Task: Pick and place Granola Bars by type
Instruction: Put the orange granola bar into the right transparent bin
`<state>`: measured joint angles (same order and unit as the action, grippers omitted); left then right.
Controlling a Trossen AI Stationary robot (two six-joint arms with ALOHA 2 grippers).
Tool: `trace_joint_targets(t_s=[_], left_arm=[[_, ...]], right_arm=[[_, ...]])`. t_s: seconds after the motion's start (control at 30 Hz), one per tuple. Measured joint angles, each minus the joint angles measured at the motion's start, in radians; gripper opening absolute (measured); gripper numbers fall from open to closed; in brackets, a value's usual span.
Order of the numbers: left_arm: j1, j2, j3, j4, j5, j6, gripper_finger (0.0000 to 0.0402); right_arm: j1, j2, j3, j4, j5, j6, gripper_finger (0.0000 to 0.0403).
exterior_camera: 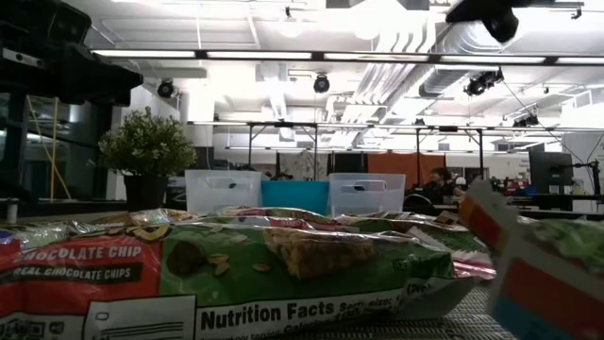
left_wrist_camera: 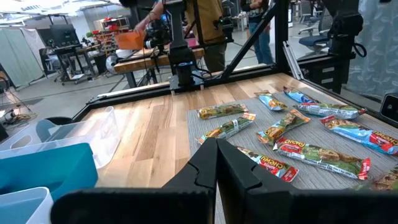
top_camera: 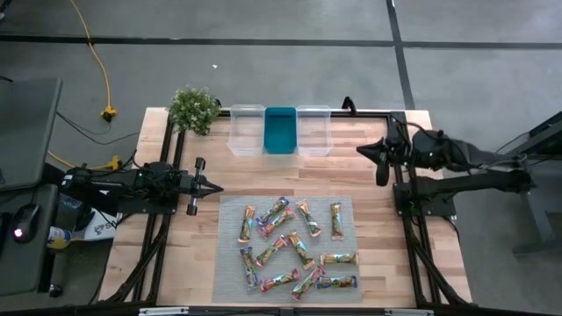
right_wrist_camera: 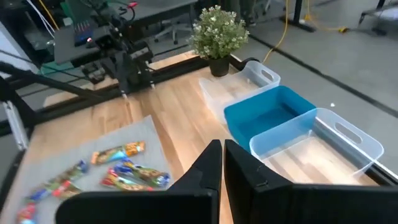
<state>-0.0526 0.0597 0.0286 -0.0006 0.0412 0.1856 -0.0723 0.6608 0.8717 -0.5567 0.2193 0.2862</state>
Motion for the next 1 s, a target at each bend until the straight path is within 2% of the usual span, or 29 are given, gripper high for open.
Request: trace_joint_targets(t_s=[0.23, 0.43, 0.6, 0.73, 1.0], left_arm=[[0.000, 0.000, 0.000, 0.000, 0.000, 0.000, 0.0001], [0.000, 0.000, 0.000, 0.000, 0.000, 0.000, 0.0001], [0.000, 0.000, 0.000, 0.000, 0.000, 0.000, 0.0001], [0.000, 0.000, 0.000, 0.000, 0.000, 0.000, 0.0001], [0.000, 0.000, 0.000, 0.000, 0.000, 0.000, 0.0001]], right_arm=[[0.000, 0.210, 0.264, -0.173, -0.034, 0.024, 0.0000], [0.000, 0.394, 0.401, -0.392, -0.009, 0.097, 0.0000], [0.000, 0.524, 0.427, -0.537, -0.052, 0.195, 0.0000], [0.000, 0.616, 0.427, -0.612, -0.145, 0.288, 0.0000], [0.023, 0.751, 0.427, -0.622, -0.205, 0.555, 0.0000]])
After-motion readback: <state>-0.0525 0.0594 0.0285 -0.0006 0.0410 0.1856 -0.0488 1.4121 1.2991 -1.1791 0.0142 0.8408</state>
